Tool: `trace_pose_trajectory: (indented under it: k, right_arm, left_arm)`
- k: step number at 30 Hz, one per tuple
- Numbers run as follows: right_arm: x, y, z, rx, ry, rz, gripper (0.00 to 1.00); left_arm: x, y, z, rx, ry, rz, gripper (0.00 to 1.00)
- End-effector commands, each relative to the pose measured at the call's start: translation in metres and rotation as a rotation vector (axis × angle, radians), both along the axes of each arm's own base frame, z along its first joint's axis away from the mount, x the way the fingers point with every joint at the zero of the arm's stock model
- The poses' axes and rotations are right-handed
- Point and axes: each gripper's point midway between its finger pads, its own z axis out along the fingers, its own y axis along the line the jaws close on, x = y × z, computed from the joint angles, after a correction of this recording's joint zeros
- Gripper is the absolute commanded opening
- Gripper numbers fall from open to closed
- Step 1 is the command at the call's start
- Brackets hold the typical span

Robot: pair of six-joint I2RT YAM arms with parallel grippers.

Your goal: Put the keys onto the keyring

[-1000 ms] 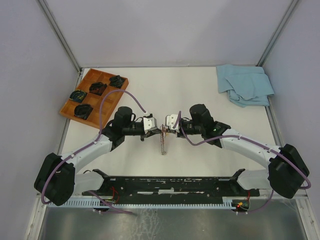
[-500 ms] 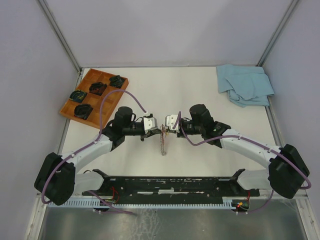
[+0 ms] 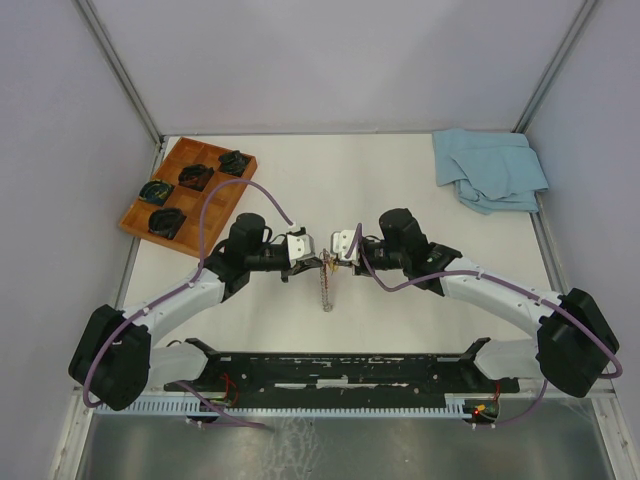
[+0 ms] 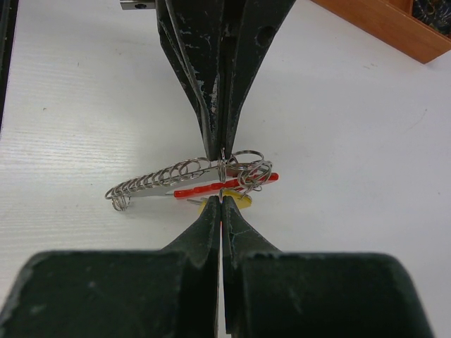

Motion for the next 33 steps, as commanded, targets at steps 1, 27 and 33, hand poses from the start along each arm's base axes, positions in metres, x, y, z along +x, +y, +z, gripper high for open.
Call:
trace_pose_trajectory:
  k: [1,27,33]
  right_arm:
    - [0.0038,0.009,0.0225,0.054,-0.053,0.022,0.01]
    - [0.0059,0.0125,0.0249,0.065,-0.059,0.028,0.01]
    - [0.0061,0.0131,0.0251,0.065,-0.061,0.03,0.01]
  left_arm:
    - [0.0043,-0.0083,0.023,-0.046,-0.055,-0.026,0.03]
    - [0.0036,-0.0087,0.0237,-0.049,-0.052,-0.032,0.03]
    - [0.0032,-0.0085,0.0231,-0.048,-0.05,-0.032,0.03]
